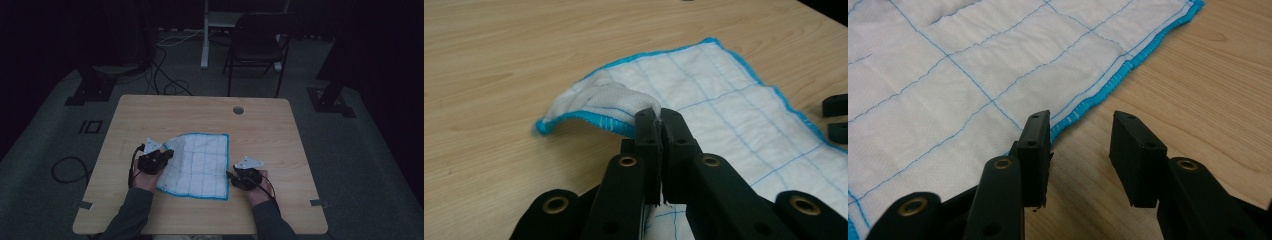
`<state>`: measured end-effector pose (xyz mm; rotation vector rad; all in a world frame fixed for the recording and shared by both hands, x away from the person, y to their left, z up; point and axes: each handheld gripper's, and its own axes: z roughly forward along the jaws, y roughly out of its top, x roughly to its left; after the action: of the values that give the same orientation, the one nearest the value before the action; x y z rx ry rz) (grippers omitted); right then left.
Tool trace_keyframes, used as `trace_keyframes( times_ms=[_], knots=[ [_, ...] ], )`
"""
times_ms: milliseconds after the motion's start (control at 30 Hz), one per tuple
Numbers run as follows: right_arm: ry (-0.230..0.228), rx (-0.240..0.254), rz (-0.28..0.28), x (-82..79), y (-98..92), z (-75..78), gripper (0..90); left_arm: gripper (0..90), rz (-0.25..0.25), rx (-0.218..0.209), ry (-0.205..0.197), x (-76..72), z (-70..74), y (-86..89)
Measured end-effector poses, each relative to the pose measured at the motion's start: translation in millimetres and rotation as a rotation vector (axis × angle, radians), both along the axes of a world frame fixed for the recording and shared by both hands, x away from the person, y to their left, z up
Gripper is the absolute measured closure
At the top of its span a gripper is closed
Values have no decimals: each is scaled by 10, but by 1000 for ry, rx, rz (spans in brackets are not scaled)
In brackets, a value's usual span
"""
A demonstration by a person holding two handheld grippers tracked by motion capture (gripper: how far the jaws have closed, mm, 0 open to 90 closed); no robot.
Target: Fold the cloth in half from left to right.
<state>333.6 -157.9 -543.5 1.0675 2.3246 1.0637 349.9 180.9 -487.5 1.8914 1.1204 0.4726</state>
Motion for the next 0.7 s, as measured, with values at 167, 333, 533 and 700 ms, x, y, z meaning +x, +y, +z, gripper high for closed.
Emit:
trace_keyframes(
  times_ms=[167, 333, 533, 700],
  knots=[
    [0, 2, 0, -2, -2, 2, 602, 883, -32, 7, 5, 11, 49, -79],
    [0, 3, -2, -1, -8, 6, 601, 883, -51, 2, 1, 17, 90, -148],
    [-1, 4, -4, 0, -18, 11, 599, 883, -80, 0, -2, 17, 130, -231],
    [-1, 3, -4, 1, -24, 13, 596, 883, -97, -4, -4, 22, 152, -309]
  ],
)
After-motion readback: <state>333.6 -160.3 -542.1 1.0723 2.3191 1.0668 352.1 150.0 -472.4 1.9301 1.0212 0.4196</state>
